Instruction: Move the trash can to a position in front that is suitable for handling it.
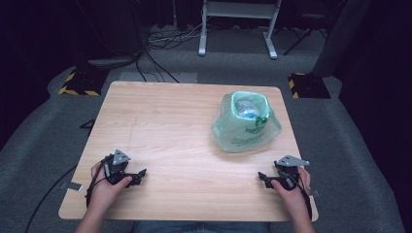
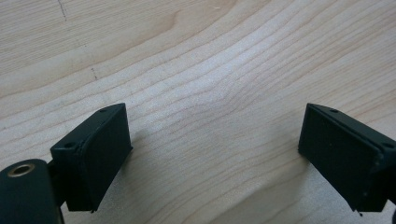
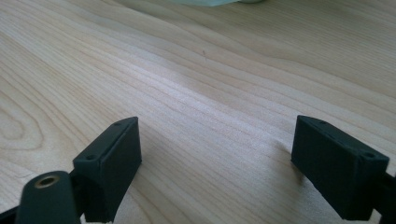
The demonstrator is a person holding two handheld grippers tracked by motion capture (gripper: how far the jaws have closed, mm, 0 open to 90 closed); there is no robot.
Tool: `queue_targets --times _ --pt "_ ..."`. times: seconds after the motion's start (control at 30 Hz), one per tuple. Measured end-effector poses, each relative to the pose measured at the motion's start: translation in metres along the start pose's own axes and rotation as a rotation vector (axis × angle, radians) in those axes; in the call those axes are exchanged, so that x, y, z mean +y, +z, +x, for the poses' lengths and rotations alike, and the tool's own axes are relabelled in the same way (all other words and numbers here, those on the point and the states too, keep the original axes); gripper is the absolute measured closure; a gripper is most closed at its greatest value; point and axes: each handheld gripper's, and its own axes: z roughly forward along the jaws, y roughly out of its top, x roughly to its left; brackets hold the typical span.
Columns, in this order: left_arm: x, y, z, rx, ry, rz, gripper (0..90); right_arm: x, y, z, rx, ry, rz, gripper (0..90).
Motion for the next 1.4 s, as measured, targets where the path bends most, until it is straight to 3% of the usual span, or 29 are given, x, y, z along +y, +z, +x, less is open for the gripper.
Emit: queue_targets --times 0.6,0.73,0.83,0.97,1.03,1.17,1.4 --pt "0.001 0.002 0.0 -0.001 0.006 -0.002 8.2 0.0 0.0 0.0 0.006 -0.006 -0.003 17.8" --pt "0.002 0.003 -0.001 -0.004 -0.005 -0.001 8.1 0.001 -0.001 0.001 0.012 -0.006 -0.017 28.1" --pt "0.003 0.003 0.0 -0.001 0.002 -0.001 8.0 0.003 -0.003 0.003 0.019 0.004 -0.039 28.8" --pt "0.002 0.002 0.0 0.011 0.0 -0.01 8.2 0.018 -0.009 0.006 0.05 -0.019 -0.075 28.8" --pt "0.001 0.0 0.0 0.033 0.0 -0.026 18.9 0.03 -0.014 0.008 0.039 -0.039 -0.088 32.4" --pt "0.002 0.001 0.001 0.013 -0.018 -0.025 18.5 0.046 -0.022 0.009 0.048 -0.03 -0.12 34.9" --pt "0.002 0.001 0.005 -0.009 0.009 -0.02 17.9 0.074 -0.028 0.012 0.058 -0.064 -0.131 34.1"
